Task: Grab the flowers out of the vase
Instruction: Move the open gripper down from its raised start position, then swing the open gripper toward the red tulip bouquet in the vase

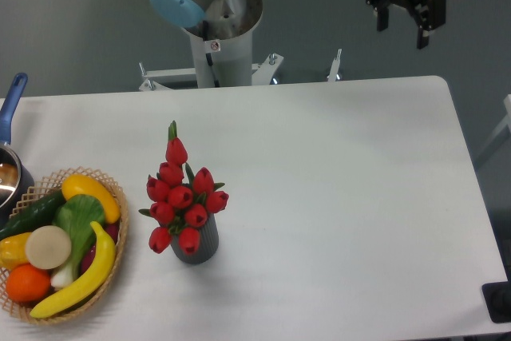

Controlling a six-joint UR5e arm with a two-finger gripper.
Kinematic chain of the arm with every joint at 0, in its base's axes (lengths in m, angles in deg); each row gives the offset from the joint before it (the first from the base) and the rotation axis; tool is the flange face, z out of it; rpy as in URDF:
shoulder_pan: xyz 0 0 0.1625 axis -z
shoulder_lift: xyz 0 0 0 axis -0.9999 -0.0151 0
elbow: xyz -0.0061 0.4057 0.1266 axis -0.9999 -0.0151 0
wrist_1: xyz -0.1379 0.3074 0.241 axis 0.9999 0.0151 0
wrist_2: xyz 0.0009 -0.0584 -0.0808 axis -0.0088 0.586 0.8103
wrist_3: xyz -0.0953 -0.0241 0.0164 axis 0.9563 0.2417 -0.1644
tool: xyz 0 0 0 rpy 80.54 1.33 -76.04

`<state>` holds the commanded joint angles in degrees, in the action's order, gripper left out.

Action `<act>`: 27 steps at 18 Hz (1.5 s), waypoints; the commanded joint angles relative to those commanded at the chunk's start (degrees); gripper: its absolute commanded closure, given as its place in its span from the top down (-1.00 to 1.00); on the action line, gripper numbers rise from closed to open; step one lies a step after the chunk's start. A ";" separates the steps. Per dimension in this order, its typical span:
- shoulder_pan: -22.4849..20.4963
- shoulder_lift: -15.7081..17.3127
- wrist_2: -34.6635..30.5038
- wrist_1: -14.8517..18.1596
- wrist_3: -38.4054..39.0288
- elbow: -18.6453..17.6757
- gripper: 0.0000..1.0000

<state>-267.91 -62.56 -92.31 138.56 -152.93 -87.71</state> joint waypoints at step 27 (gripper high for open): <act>6.15 0.97 29.87 -0.18 30.48 -8.70 1.00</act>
<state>-261.76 -61.59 -62.44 138.39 -122.44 -96.41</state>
